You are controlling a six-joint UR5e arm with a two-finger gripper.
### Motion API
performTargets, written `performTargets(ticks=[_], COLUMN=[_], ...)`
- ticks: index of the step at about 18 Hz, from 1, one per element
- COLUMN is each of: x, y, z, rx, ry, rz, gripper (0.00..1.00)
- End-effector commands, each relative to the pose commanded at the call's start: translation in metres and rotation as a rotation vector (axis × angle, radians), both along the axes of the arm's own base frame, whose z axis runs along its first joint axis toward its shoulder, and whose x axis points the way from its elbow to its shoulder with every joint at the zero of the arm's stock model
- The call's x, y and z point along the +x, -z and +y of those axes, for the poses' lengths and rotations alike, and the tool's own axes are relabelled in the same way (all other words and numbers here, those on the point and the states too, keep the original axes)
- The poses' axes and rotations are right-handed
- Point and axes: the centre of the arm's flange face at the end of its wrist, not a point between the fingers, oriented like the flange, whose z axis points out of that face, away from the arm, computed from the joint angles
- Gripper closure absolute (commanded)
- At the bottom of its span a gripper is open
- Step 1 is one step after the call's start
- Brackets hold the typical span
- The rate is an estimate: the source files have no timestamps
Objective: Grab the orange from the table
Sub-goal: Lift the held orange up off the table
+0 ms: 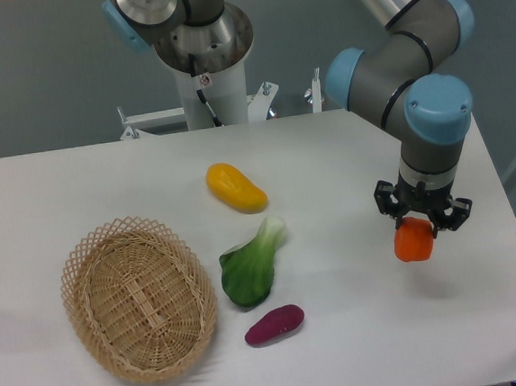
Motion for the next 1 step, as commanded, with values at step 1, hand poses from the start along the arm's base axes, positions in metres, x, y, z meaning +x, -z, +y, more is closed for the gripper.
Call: performTargets(ticks=[1], x=[0.0000], y=[0.0000], z=[0.0000], rx=[0.000], ry=[0.000], rz=[0.000], gripper=[0.62])
